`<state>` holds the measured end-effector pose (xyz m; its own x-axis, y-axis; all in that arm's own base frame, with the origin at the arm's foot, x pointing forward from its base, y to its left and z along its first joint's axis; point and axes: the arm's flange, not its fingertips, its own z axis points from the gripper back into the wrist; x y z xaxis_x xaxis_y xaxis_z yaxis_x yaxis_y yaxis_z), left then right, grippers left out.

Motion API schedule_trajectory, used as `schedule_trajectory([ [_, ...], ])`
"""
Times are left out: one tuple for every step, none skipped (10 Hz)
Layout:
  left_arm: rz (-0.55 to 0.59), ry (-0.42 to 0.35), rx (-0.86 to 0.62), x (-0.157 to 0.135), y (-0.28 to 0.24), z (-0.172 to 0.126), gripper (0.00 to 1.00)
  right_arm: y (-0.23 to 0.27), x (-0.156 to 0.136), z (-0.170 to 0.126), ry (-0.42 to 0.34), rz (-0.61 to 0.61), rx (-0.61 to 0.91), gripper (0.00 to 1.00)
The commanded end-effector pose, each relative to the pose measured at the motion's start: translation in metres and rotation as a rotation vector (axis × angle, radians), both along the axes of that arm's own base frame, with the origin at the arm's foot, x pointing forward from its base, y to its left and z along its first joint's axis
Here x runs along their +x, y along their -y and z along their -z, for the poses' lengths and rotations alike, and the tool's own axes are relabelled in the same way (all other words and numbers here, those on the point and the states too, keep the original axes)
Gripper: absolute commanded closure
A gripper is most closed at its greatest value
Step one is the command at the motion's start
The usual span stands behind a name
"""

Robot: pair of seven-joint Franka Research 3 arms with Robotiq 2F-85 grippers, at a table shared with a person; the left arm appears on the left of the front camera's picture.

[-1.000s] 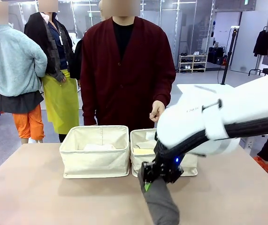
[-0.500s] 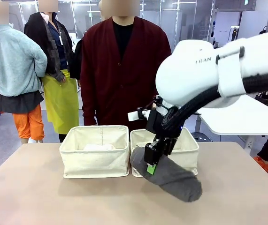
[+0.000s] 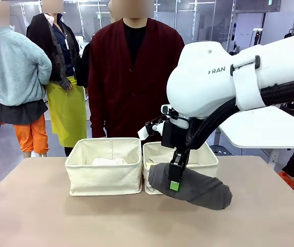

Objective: Divide the towels into two baskets.
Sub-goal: Pick up one hotel-folded towel from the bottom of the table and place it in the Fabric basket indicated by the person.

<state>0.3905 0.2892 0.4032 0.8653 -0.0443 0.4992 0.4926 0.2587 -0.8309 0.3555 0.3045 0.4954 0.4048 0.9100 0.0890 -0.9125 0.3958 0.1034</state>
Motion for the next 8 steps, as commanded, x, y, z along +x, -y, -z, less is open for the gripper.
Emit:
schedule_trajectory([
  [0.008,0.011,-0.005,-0.006,0.0,-0.003,0.11,-0.001,-0.001,0.0,0.017,-0.024,-0.02,0.59],
  [0.008,0.011,-0.005,-0.006,0.0,-0.003,0.11,0.008,-0.005,-0.005,0.11,-0.09,-0.074,0.59],
  [0.008,0.011,-0.005,-0.006,0.0,-0.003,0.11,0.002,0.008,-0.02,0.166,-0.141,-0.109,0.59],
  [0.008,0.011,-0.005,-0.006,0.0,-0.003,0.11,-0.006,0.033,-0.039,0.237,-0.163,-0.118,0.59],
  [0.008,0.011,-0.005,-0.006,0.0,-0.003,0.11,-0.008,0.053,-0.055,0.279,-0.203,-0.122,0.59],
  [0.008,0.011,-0.005,-0.006,0.0,-0.003,0.11,-0.008,0.077,-0.065,0.285,-0.245,-0.107,0.59],
  [0.008,0.011,-0.005,-0.006,0.0,-0.003,0.11,-0.013,0.104,-0.063,0.313,-0.275,-0.157,0.59],
  [0.008,0.011,-0.005,-0.006,0.0,-0.003,0.11,-0.019,0.135,-0.055,0.304,-0.282,-0.183,0.59],
])
